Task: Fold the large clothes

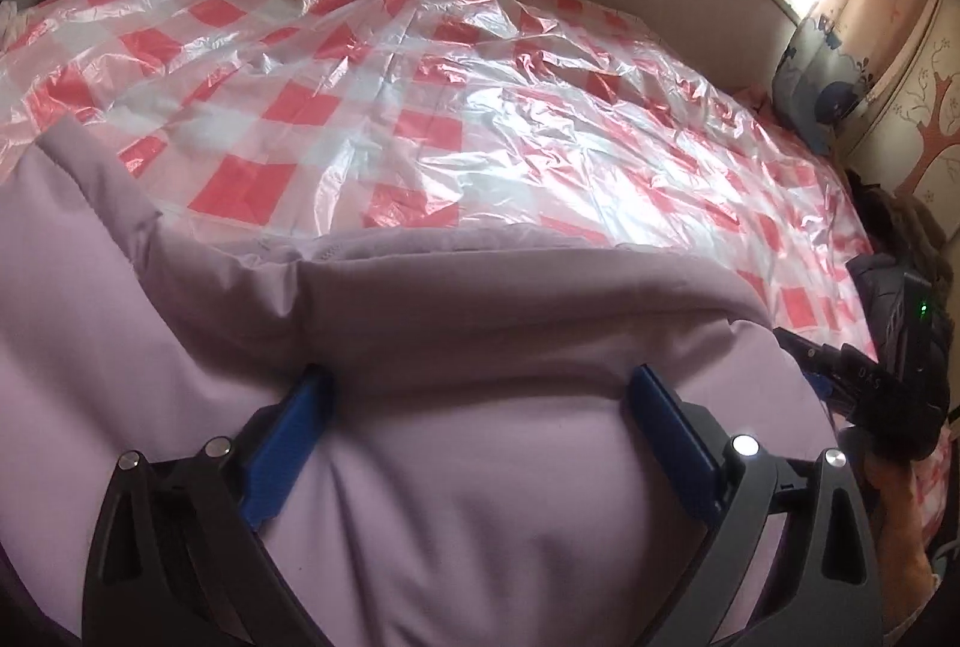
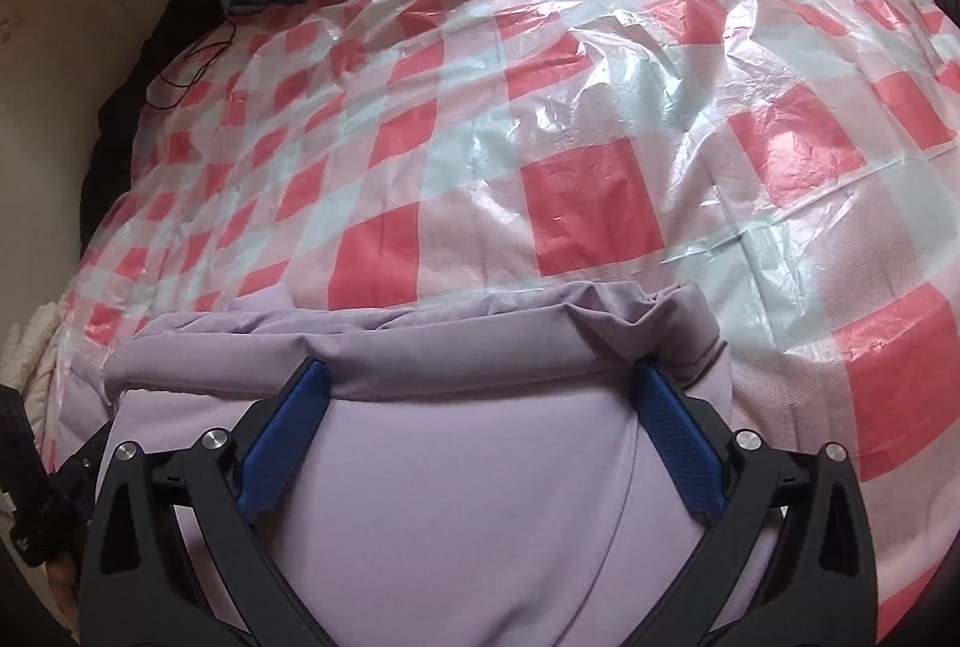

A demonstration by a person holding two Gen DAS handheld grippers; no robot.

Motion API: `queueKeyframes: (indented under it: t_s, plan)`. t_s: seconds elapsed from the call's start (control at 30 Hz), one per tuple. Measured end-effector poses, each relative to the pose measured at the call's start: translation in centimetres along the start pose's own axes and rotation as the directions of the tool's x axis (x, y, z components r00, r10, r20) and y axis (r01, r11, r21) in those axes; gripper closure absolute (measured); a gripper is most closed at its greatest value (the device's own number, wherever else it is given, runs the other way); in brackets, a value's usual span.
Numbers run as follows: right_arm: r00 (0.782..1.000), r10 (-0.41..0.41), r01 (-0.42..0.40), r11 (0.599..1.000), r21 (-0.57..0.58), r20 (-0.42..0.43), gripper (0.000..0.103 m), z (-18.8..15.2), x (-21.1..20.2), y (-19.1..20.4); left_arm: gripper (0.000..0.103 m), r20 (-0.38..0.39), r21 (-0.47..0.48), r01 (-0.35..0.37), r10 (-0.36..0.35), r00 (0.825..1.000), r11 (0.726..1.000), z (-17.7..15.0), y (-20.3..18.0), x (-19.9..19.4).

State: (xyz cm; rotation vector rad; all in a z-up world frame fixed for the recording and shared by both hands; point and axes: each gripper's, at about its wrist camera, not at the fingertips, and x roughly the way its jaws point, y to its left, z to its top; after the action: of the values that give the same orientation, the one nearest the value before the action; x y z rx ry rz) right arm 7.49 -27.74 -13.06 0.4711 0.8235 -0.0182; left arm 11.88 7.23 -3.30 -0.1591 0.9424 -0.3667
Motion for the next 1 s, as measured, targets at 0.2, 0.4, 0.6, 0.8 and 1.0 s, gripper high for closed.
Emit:
queueKeyframes:
  t_s: [0.2,0.4,0.6,0.8,1.0]
  plan:
    - [0.988,0.093,-0.086,0.995,-0.057,0.127,0.006,-0.1,-7.1,4.3,0.009,0.131,-0.027,-0.031,0.034,0.991,0.999,-0.6,2.3,-10.0]
    - [0.998,0.062,-0.056,0.946,-0.318,0.010,0.006,-1.6,-3.0,14.4,0.009,0.144,-0.129,-0.115,0.133,0.981,0.985,-3.7,9.0,-11.0]
    - [0.996,-0.054,0.023,0.932,-0.361,-0.075,0.006,-4.4,2.9,14.7,0.008,0.160,-0.115,-0.155,0.173,0.972,0.981,-5.4,9.2,-9.5]
    - [1.000,0.026,-0.021,0.946,-0.325,0.012,0.007,-4.2,-6.3,12.3,0.008,0.202,-0.054,-0.199,0.205,0.958,0.979,-6.8,7.1,-12.8]
    - [0.995,-0.097,0.101,0.982,-0.157,0.031,0.006,-7.1,-6.8,1.7,0.008,0.196,-0.016,-0.228,0.226,0.954,0.974,-8.7,6.7,-12.6]
